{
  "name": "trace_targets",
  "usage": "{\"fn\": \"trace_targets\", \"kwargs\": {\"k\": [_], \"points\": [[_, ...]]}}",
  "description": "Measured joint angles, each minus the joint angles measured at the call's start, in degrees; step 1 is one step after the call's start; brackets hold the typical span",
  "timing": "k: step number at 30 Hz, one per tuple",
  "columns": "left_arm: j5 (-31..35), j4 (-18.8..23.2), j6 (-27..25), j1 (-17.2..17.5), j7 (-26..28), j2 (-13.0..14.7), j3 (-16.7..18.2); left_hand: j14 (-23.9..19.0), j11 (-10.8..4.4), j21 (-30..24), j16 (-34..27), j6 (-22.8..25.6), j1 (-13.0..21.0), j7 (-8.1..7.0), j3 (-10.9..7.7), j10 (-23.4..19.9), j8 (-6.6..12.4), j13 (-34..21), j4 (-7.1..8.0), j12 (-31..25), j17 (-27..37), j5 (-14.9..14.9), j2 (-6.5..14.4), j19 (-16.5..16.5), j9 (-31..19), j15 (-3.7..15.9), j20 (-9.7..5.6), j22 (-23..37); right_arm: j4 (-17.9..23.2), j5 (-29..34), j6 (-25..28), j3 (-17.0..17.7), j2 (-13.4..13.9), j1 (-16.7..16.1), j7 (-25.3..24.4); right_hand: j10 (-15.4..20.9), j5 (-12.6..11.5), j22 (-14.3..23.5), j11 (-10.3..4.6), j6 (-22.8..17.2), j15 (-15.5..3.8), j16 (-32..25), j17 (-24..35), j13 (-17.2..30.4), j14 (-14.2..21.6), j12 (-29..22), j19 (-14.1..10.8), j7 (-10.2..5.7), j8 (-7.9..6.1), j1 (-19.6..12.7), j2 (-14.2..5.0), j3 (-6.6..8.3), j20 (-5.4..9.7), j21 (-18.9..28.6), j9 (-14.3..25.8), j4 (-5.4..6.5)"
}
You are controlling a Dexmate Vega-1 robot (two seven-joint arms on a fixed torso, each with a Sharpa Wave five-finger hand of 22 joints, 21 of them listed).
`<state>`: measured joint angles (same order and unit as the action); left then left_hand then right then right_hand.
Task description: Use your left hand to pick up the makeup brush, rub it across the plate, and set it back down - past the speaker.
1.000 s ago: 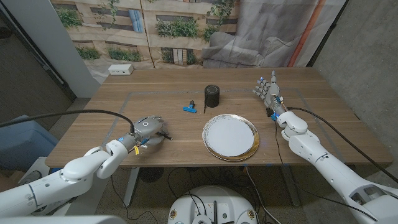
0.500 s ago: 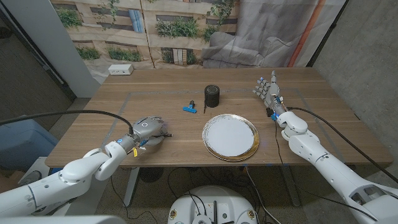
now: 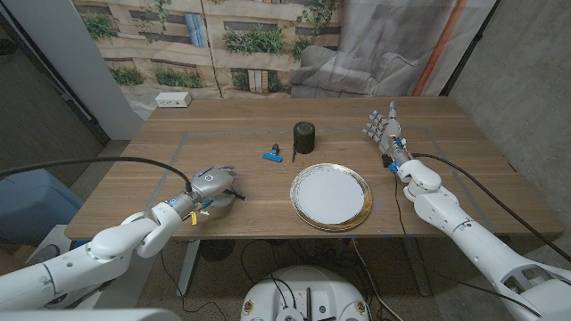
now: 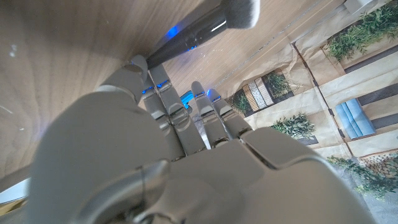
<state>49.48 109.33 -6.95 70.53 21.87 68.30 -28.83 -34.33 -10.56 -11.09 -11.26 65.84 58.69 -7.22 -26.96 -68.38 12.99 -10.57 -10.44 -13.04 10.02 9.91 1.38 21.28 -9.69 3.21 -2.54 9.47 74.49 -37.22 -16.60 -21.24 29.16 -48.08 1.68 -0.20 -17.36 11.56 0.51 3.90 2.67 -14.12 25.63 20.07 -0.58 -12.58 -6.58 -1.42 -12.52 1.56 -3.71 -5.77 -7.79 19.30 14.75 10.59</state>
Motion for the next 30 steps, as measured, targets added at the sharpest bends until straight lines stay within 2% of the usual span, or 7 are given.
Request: {"fn": "trace_targets", "kwargs": {"k": [7, 13, 30], "points": [[0.0, -0.5, 1.7, -0.8, 1.3, 0.2, 0.0, -0.8, -0.14, 0.0, 0.0, 2.0, 1.1, -0.14, 0.47, -1.2, -0.04, 0.0, 0.0, 0.0, 0.0, -0.1, -0.2, 0.2, -0.1, 0.18, 0.2, 0.0, 0.0, 0.0, 0.0, 0.0, 0.0, 0.0, 0.0, 0.0, 0.0, 0.0, 0.0, 0.0, 0.0, 0.0, 0.0, 0.0, 0.0, 0.0, 0.0, 0.0, 0.0, 0.0, 0.0, 0.0, 0.0, 0.0, 0.0, 0.0], [0.0, -0.4, 4.1, -1.1, 2.2, 0.9, 0.3, -1.7, -1.71, 0.0, -0.4, 3.3, 1.7, -0.88, 1.1, -3.6, -0.04, 0.1, -0.16, 0.0, 0.0, -0.4, -0.8, 0.2, -0.7, 0.16, 0.2, 0.0, 0.0, 0.0, 0.0, 0.0, 0.0, 0.0, 0.0, 0.0, 0.0, 0.0, 0.0, 0.0, 0.0, 0.0, 0.0, 0.0, 0.0, 0.0, 0.0, 0.0, 0.0, 0.0, 0.0, 0.0, 0.0, 0.0, 0.0, 0.0], [-0.7, 2.5, 6.1, -0.6, 3.4, 2.9, 3.5, -2.8, -1.62, 0.0, -0.4, 3.4, 2.3, -0.96, 1.74, -3.9, -0.1, 0.0, 0.17, 0.0, 0.0, -0.1, -0.8, 0.2, -1.0, 0.18, 0.2, 0.3, 0.0, 0.0, 0.0, 0.0, 0.0, 0.0, 0.0, 0.0, 0.0, 0.0, 0.0, 0.0, 0.0, 0.0, 0.0, 0.0, 0.0, 0.0, 0.0, 0.0, 0.0, 0.0, 0.0, 0.0, 0.0, 0.0, 0.0, 0.0]]}}
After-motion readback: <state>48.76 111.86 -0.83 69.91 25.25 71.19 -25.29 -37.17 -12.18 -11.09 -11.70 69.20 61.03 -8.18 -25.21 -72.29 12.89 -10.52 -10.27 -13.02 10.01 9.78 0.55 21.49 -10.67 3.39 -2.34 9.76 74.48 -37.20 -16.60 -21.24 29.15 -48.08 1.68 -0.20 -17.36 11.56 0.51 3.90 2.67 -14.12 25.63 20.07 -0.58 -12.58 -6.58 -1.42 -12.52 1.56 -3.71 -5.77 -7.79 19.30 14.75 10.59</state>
